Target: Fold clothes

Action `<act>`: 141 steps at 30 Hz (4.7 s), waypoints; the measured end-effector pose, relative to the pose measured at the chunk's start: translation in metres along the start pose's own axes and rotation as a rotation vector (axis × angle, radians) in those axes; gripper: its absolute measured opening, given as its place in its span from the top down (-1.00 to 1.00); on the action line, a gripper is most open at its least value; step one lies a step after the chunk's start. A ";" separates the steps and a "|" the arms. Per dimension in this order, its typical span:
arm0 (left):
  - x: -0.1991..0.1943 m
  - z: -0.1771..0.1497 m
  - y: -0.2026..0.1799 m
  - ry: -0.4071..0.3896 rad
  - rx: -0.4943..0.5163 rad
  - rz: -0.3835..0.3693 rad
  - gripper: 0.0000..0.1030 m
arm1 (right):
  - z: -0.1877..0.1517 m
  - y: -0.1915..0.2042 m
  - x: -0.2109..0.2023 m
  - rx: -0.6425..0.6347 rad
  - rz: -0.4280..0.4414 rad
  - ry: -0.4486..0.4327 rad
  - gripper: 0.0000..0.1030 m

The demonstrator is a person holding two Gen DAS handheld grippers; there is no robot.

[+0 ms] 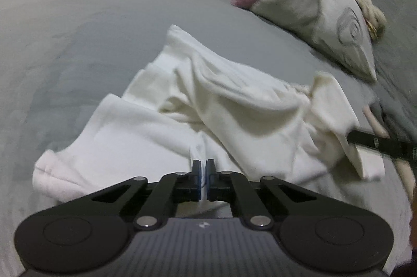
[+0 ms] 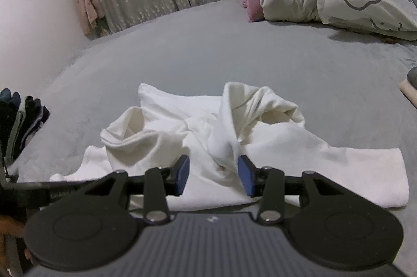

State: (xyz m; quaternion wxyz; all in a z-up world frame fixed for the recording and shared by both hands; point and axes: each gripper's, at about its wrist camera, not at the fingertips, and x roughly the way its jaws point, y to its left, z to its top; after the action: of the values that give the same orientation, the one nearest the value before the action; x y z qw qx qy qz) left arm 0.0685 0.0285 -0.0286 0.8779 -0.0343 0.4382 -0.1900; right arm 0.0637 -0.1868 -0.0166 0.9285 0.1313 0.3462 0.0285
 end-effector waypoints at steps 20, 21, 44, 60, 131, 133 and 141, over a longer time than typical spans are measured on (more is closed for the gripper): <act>-0.030 -0.051 0.033 0.042 0.083 -0.018 0.30 | -0.012 0.066 0.061 -0.198 0.100 0.045 -0.29; -0.031 -0.051 0.033 0.038 0.082 -0.017 0.21 | -0.014 0.066 0.065 -0.196 0.096 0.053 -0.28; -0.034 -0.035 0.001 -0.041 0.163 0.019 -0.10 | -0.037 0.008 -0.004 -0.277 0.040 0.096 0.88; -0.004 -0.023 -0.032 -0.023 0.232 0.065 -0.13 | -0.047 -0.065 -0.011 -0.291 -0.219 0.221 0.90; -0.033 -0.069 -0.087 0.032 0.516 -0.257 0.83 | -0.012 -0.054 -0.045 -0.314 -0.199 0.031 -0.18; -0.035 -0.077 -0.094 0.045 0.551 -0.286 0.83 | -0.008 -0.047 -0.039 -0.307 -0.168 0.031 -0.18; -0.038 -0.103 -0.123 0.109 0.607 -0.425 0.91 | -0.004 -0.020 -0.020 -0.327 -0.092 0.044 -0.18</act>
State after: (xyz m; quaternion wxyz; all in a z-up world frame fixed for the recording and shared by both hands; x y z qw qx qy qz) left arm -0.0700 -0.0603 -0.0359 0.7645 0.1475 0.3909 -0.4909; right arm 0.0457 -0.2080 -0.0121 0.9300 -0.0381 0.3628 0.0447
